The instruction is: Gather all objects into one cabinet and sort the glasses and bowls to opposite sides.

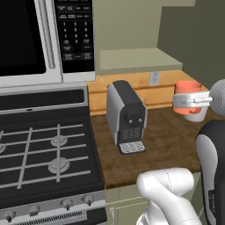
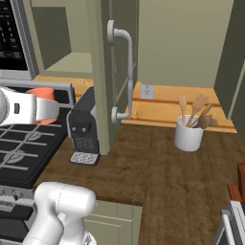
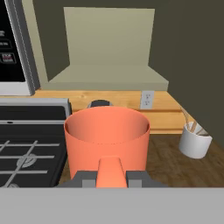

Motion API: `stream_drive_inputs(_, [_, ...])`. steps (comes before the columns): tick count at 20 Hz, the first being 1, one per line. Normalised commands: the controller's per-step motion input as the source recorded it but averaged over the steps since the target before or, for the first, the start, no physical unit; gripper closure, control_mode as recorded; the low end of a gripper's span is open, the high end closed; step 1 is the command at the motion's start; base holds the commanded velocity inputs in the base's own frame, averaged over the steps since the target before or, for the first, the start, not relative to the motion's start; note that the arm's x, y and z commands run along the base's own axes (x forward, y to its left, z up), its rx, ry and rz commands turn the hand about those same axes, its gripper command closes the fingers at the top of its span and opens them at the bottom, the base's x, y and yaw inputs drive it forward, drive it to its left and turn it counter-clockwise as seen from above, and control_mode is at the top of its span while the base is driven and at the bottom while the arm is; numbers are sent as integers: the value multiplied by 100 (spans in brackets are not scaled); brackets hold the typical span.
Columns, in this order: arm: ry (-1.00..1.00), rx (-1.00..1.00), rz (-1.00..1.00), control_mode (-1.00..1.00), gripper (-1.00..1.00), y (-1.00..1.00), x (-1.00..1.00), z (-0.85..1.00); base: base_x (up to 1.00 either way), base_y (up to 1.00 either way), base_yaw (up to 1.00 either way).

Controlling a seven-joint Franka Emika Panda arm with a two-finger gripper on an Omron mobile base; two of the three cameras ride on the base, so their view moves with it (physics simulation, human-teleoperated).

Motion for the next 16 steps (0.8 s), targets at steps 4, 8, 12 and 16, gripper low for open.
stream_drive_inputs(4, [0, 0, 0, 100, 100, 0, 0, 0, -21, 26, 0])
stream_drive_inputs(8, [0, 0, 0, 100, 100, 0, 0, 0, -68, 2, -9])
stream_drive_inputs(12, [0, 0, 0, 100, 100, 0, 0, 0, -98, 0, -9])
stream_drive_inputs(16, [0, 0, 0, 100, 100, 0, 0, 0, -71, 44, -1])
